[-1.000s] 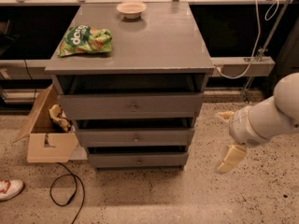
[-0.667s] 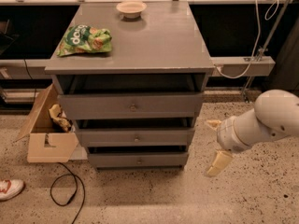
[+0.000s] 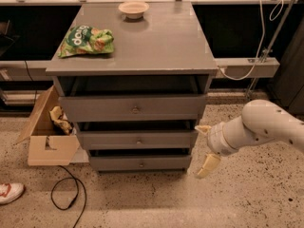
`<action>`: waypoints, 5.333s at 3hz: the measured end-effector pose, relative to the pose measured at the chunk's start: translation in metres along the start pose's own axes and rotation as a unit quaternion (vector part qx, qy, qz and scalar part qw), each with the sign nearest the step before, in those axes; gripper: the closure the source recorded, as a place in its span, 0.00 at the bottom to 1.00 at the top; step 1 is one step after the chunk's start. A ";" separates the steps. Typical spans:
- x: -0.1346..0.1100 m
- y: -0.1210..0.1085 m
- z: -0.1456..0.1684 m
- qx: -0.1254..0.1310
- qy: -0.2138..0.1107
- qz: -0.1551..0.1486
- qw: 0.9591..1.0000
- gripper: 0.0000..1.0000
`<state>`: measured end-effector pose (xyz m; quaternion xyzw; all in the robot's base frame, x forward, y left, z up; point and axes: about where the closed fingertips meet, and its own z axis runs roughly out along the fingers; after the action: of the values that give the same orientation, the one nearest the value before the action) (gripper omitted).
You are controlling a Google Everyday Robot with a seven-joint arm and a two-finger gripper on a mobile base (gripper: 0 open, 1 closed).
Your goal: Open middle drawer
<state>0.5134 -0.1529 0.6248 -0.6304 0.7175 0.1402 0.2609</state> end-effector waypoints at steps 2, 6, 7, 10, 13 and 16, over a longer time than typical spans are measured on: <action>0.033 -0.037 0.095 0.009 0.006 -0.051 0.999 0.00; 0.048 -0.119 0.214 0.073 0.079 -0.120 0.987 0.00; 0.040 -0.129 0.225 0.078 0.092 -0.129 0.984 0.00; 0.040 -0.132 0.283 0.017 0.087 -0.127 0.988 0.39; 0.030 -0.134 0.268 0.017 0.087 -0.127 0.988 1.00; 0.023 -0.131 0.257 0.024 0.076 -0.132 0.988 0.27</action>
Offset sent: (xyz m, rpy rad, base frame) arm 0.0996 0.0313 -0.1704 -0.0223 -0.1254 0.1419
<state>0.6904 -0.0578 0.4173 -0.7221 0.6487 0.0393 0.2371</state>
